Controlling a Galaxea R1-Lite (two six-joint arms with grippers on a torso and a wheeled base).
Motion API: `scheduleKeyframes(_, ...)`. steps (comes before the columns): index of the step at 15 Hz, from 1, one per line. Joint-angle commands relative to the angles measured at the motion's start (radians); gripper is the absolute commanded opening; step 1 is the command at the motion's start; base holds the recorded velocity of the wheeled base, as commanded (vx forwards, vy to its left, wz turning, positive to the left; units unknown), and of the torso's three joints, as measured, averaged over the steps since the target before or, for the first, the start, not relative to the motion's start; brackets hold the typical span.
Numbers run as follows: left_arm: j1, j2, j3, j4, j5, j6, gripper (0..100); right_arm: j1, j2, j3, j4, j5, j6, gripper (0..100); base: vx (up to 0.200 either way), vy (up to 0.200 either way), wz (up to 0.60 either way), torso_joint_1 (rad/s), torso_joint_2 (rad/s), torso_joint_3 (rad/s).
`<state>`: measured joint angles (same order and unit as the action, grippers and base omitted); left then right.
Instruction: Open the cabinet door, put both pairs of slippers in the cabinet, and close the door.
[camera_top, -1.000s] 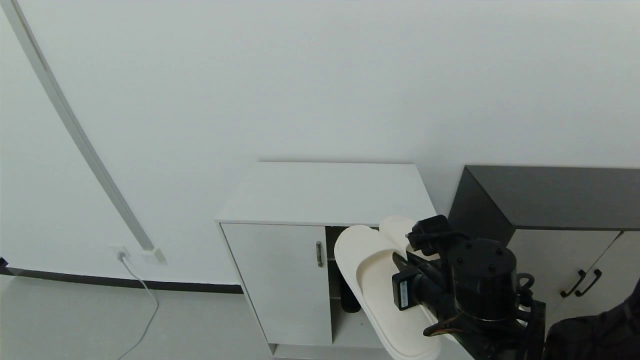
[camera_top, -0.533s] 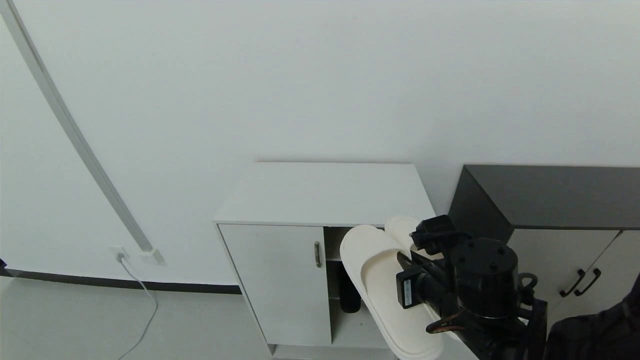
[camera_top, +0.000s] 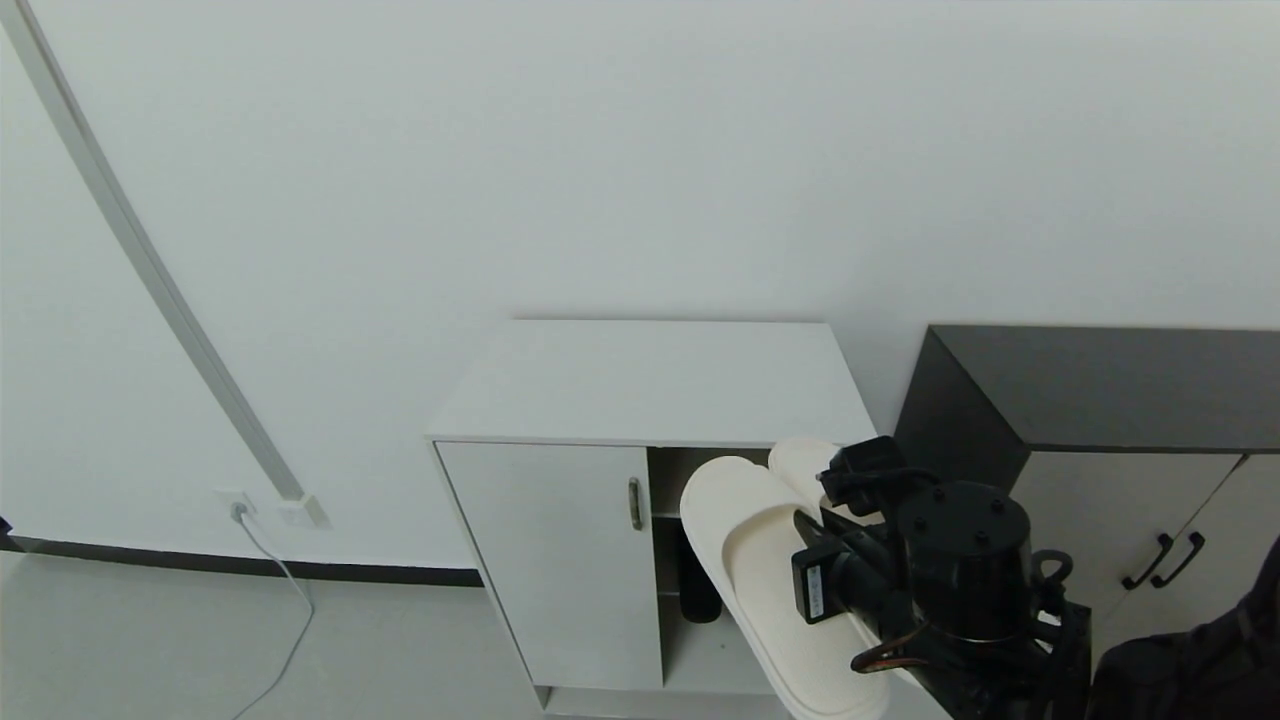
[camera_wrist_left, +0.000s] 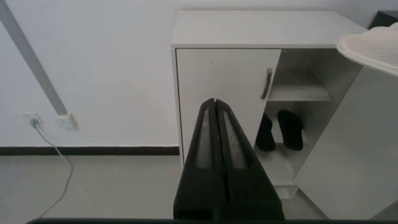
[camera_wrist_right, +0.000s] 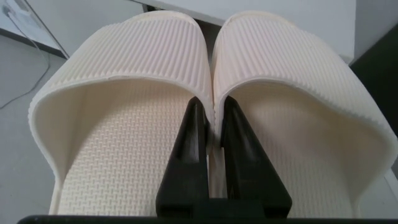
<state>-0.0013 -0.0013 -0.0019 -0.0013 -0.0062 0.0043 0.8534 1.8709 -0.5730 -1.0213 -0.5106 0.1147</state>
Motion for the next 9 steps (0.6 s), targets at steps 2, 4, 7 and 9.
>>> scheduleKeyframes(2,0.000,0.001,0.000,0.000,0.000,0.000,0,0.001,0.002,0.001,0.000,0.000,0.000,0,0.000,0.000,0.00,-0.158,0.34,0.181)
scheduleKeyframes(4,0.000,0.001,0.000,0.000,0.000,0.000,0,0.001,0.002,0.001,0.000,0.000,0.000,0,0.000,0.000,0.00,-0.151,0.35,0.188)
scheduleKeyframes(7,0.000,0.001,0.000,0.000,0.000,0.000,0,0.003,0.002,0.001,0.000,-0.002,-0.001,0,0.000,0.000,0.00,-0.157,0.35,0.193)
scheduleKeyframes(9,0.000,0.001,0.000,0.000,0.000,0.000,0,0.003,0.002,0.004,0.000,-0.002,-0.007,0,0.000,0.000,0.00,-0.161,0.38,0.208)
